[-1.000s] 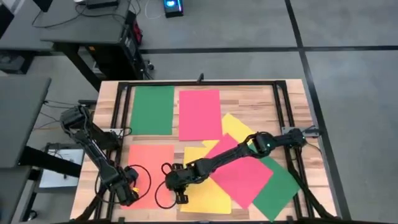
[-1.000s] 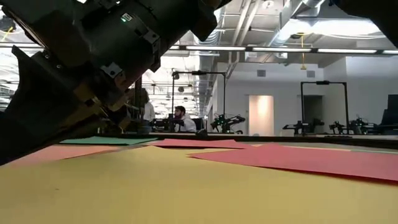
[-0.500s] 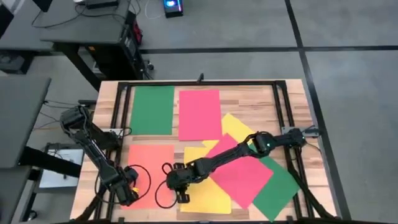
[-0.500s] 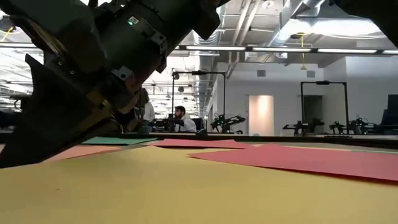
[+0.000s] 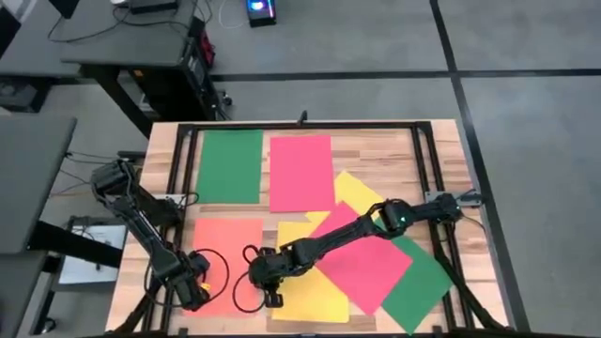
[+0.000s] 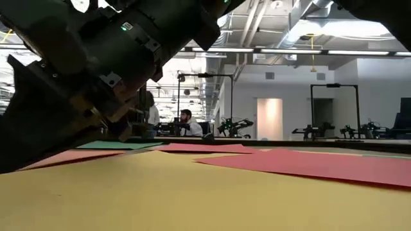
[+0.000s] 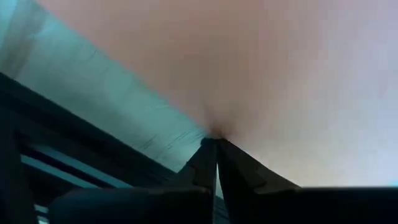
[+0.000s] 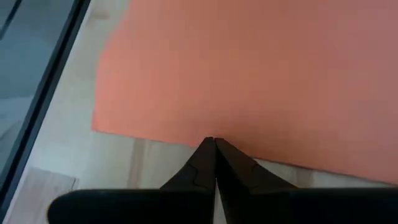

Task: Organize paper
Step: Stack the orange paper on top of the orange paper

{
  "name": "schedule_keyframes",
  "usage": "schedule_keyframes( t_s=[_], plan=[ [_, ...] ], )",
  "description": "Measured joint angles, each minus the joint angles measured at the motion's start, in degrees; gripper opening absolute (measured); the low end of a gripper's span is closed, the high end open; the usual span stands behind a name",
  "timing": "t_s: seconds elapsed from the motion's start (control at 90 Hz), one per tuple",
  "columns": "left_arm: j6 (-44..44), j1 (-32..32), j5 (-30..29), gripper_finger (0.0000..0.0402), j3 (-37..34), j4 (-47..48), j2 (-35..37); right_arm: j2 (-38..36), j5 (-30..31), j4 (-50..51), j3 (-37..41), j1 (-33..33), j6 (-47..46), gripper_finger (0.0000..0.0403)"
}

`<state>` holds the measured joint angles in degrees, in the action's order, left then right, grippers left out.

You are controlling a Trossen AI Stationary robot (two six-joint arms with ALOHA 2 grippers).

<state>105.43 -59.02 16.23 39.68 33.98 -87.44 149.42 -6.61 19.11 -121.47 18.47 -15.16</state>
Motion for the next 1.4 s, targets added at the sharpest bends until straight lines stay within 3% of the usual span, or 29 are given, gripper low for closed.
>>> schedule_keyframes(
  t_s=[1.4],
  plan=[
    [1.5, 0.0, 2.5, 0.0, 0.6, 5.3, 2.4, 0.0, -2.6, 6.3, -1.5, 0.1, -0.5, 0.0]
  ],
)
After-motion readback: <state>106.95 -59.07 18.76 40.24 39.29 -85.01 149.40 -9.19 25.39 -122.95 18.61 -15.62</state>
